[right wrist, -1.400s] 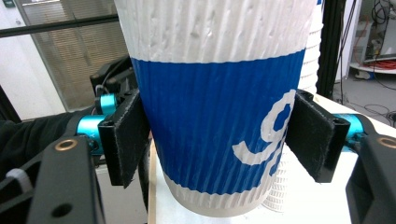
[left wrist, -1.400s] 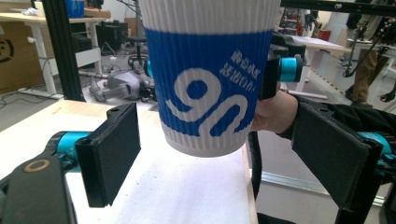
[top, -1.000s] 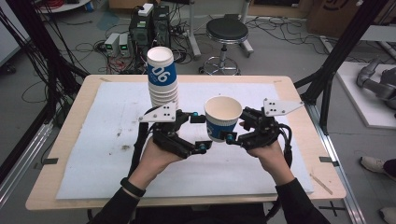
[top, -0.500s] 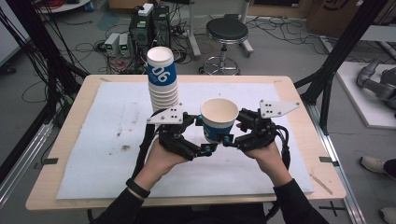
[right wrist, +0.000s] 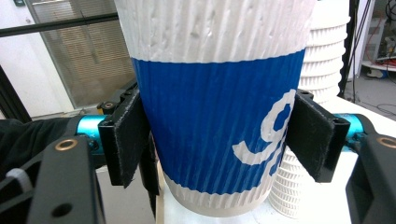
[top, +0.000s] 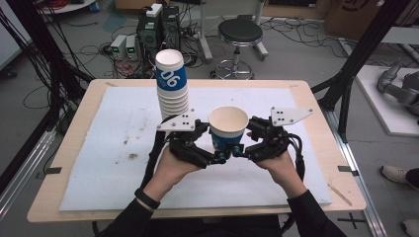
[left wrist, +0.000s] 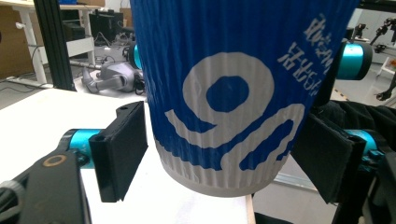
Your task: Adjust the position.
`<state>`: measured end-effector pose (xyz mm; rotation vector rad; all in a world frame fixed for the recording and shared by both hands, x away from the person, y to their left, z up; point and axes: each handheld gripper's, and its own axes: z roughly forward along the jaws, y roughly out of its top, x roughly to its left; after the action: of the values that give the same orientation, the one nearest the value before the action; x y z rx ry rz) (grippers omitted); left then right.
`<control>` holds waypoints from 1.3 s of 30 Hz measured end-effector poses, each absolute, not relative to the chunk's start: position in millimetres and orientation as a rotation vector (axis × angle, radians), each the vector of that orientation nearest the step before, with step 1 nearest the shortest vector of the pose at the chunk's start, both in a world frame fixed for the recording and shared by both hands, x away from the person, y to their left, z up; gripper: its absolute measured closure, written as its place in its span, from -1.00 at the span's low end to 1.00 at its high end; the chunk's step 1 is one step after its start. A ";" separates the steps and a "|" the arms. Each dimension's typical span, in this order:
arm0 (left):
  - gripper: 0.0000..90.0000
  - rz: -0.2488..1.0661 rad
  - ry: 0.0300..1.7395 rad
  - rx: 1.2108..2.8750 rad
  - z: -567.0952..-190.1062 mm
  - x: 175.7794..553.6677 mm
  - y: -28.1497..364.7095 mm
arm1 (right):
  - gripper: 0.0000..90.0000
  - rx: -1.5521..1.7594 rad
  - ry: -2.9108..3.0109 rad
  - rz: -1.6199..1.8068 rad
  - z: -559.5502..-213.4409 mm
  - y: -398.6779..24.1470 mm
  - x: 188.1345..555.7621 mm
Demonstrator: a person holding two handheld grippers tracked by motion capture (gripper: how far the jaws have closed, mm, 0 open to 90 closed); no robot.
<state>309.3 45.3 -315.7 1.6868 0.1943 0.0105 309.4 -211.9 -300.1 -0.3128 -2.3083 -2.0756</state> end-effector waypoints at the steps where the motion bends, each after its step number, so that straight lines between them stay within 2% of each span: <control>1: -0.43 0.010 0.191 1.685 -315.5 309.1 45.4 | -0.40 -0.315 -2.307 -2.077 -300.2 -211.8 309.6; 4: -0.36 0.013 0.183 1.683 -314.8 308.5 45.9 | -0.40 -0.316 -2.304 -2.077 -300.4 -211.7 309.9; 26: -0.34 0.000 0.176 1.693 -315.2 308.5 45.4 | -0.46 -0.292 -2.316 -2.052 -300.0 -212.6 311.4; 32: -0.34 -0.001 0.175 1.698 -315.1 308.4 45.7 | -0.59 -0.299 -2.320 -2.053 -298.2 -212.9 310.9; 39: -0.34 -0.002 0.167 1.722 -315.9 308.0 43.3 | -0.62 -0.316 -2.324 -2.045 -293.8 -214.3 310.2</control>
<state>308.0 43.3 -315.9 1.7222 0.1670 -0.0022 310.2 -214.3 -293.8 -0.3164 -2.3235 -2.0446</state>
